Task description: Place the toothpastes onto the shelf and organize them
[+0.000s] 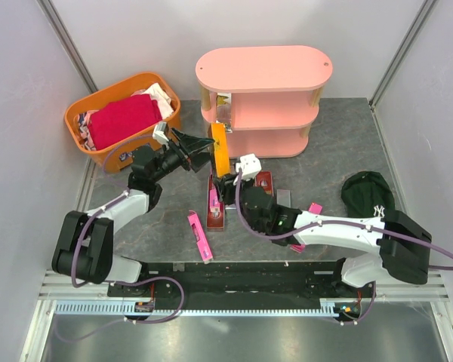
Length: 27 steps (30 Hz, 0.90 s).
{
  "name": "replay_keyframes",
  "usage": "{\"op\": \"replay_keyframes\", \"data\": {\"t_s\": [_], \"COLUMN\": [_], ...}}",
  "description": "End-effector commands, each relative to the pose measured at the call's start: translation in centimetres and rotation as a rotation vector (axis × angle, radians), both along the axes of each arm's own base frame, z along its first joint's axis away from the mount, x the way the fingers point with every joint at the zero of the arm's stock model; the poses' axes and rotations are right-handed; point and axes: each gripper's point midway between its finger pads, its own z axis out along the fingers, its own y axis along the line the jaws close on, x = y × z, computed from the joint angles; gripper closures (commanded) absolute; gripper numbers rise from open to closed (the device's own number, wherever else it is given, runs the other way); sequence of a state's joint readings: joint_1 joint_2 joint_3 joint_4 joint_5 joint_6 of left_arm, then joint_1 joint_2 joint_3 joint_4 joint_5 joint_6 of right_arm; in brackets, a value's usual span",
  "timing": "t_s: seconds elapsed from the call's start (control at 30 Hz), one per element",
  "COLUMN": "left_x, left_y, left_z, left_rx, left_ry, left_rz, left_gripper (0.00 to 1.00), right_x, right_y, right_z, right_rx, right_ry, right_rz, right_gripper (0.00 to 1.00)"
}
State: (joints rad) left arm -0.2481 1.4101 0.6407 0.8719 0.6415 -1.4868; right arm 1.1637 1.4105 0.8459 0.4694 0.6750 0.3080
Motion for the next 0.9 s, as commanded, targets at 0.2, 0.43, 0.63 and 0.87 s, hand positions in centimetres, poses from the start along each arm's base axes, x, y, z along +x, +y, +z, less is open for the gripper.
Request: {"op": "replay_keyframes", "data": {"t_s": [0.2,0.43,0.63,0.87], "left_x": [-0.2,-0.2,0.0,0.0], "left_y": [1.6,3.0,3.3,3.2], "left_z": [1.6,1.8,1.0,0.5], "left_rx": [0.266,0.357,0.369,0.376], "left_ry": [-0.136,-0.151,-0.13,-0.126], "left_rz": [0.099,0.156,0.156,0.138], "left_gripper": [0.09,0.09,0.09,0.09], "right_x": [0.3,1.2,1.7,5.4], "right_y": [-2.1,-5.0,-6.5,-9.5], "right_z": [7.7,9.8,10.2,9.3], "right_rx": [0.32,0.484,0.62,0.718], "right_ry": [0.006,0.04,0.088,0.092], "right_rz": [0.109,0.174,0.24,0.207], "right_gripper": [0.9,0.91,0.92,0.92]}}
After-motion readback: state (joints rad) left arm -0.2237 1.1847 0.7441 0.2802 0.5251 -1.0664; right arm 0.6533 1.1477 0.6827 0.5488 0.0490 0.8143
